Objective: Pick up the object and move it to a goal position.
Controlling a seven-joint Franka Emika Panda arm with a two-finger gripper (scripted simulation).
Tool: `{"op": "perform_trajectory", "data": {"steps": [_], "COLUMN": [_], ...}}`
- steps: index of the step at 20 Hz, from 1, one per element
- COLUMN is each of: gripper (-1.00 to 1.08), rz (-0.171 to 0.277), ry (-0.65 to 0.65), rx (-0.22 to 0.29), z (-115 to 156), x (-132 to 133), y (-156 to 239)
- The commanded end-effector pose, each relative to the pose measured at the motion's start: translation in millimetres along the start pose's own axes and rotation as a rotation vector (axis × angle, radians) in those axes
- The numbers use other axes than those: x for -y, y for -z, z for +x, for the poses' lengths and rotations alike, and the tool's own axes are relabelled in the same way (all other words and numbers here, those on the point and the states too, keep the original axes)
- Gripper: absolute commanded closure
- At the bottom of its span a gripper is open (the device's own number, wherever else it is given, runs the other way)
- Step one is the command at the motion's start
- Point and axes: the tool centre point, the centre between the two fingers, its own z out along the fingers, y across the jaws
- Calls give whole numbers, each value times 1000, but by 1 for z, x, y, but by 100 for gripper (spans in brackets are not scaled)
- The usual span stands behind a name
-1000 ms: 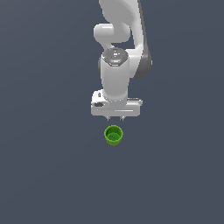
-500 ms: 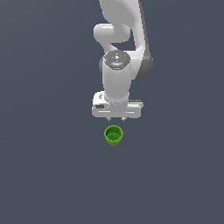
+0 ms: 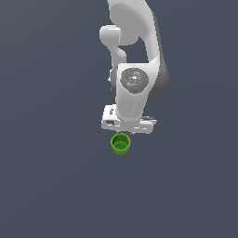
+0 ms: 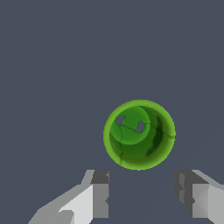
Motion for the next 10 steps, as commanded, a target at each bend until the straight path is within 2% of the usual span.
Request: {"op": "perform_trajectory", "data": {"steps": [1, 10], "gripper": [-20, -20], "rz": [-26, -154], "ry": [-22, -117], "rx": [31, 138], "z": [5, 21], "x": [4, 19], "y": [-6, -31]}}
